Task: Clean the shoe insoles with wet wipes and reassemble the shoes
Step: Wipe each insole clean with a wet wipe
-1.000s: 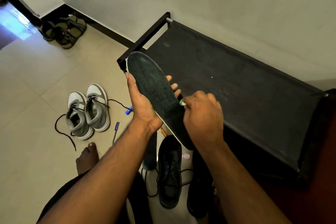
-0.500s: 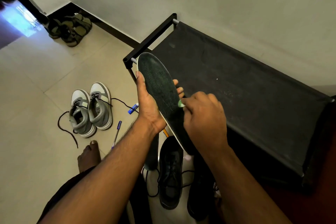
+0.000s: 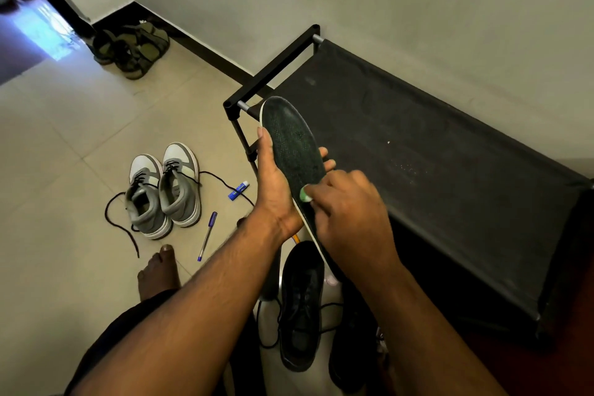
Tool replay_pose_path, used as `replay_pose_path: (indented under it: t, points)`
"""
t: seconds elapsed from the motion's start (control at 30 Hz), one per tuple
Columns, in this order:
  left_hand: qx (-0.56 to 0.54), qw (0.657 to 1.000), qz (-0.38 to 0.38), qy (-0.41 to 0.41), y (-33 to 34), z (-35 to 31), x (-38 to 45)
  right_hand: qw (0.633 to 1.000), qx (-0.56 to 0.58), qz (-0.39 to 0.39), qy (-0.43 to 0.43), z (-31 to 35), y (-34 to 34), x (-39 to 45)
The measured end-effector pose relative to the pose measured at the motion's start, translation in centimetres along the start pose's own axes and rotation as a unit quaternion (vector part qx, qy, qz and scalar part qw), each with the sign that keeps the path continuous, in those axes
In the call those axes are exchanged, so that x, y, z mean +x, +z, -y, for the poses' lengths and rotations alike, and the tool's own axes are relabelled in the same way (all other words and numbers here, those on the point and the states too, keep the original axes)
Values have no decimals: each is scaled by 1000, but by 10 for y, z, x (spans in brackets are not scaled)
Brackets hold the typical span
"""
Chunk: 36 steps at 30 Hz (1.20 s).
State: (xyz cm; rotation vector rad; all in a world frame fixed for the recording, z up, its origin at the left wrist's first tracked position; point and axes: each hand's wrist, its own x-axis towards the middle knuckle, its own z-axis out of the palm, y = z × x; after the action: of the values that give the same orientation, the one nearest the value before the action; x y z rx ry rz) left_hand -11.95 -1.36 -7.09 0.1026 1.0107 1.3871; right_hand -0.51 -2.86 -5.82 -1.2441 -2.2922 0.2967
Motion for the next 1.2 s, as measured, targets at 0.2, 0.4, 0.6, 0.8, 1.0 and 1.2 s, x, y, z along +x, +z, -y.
replay_pose_path:
  t: [0.2,0.4,0.6,0.8,1.0,1.2]
  points:
    - [-13,999,37,-35,3,6,0,992,-20,28,125,-12,4,4]
    - [-10,999,27,-20,3,4,3,996,28,-2,82,-12,-7,5]
    - [-16,999,16,-25,6,7,6,996,9,31,79,-8,1,1]
    - [-28,999,41,-12,18,6,16,986,14,-9,166,-25,-4,11]
    - [-35,999,30,12,35,9,19,990,42,-41,129,-31,-9,14]
    - [-30,999,33,7,34,12,20,993,10,-15,115,-27,-5,17]
